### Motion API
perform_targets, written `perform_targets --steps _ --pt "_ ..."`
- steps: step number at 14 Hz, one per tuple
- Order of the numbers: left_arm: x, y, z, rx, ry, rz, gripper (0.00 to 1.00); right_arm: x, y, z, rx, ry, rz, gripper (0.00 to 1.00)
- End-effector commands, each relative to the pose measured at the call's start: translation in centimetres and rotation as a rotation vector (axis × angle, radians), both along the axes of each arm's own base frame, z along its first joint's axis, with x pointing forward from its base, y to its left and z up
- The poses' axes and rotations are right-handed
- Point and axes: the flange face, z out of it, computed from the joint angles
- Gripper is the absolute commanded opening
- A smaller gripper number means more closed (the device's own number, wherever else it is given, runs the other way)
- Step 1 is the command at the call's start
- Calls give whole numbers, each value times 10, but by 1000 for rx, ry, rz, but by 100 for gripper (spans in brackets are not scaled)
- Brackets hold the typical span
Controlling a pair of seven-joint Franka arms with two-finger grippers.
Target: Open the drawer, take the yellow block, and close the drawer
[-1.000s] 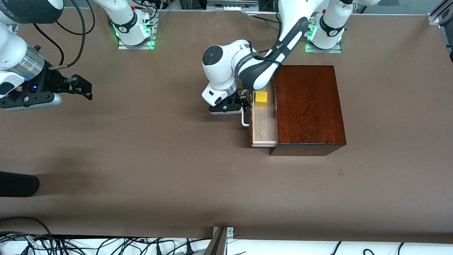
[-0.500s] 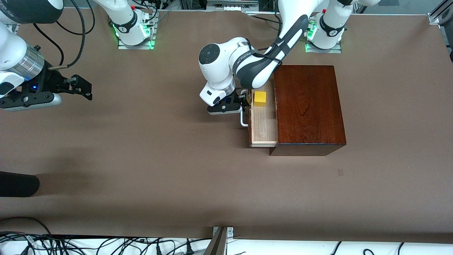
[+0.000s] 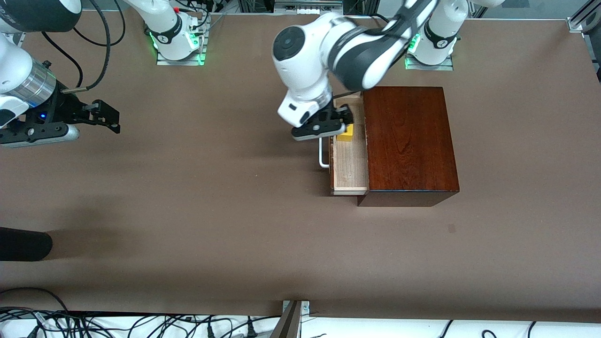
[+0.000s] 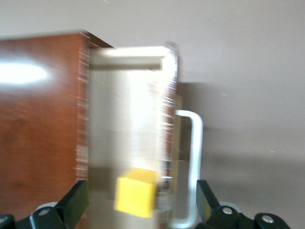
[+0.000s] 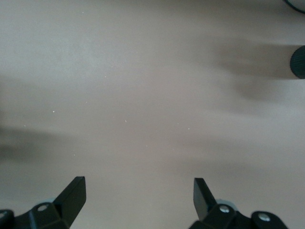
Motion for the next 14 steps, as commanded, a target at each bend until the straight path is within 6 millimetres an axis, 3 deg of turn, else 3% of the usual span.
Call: perform_targets --steps 1,3,5,8,9,10,12,13,14 --pt "31 72 54 -64 51 -48 100 8 -5 -3 14 -6 -20 100" --pt "52 134 86 -159 112 -28 100 10 -5 -6 6 -1 -12 100" --pt "54 194 116 -160 188 -59 100 9 -1 -5 12 -3 -15 100" --pt "67 282 134 -174 261 -144 100 19 7 -4 11 -77 0 100" --pt "71 305 137 -225 272 -168 100 25 12 -19 12 -57 5 100" --pt "67 332 150 -259 260 -172 100 27 23 -25 8 -51 30 100" --pt "53 358 155 -260 238 -201 100 20 48 -23 -10 -49 87 100" --pt "44 378 148 -263 215 -182 100 18 51 -26 -6 -32 98 100" --pt "35 396 147 -317 137 -150 100 11 70 -32 -6 10 133 100"
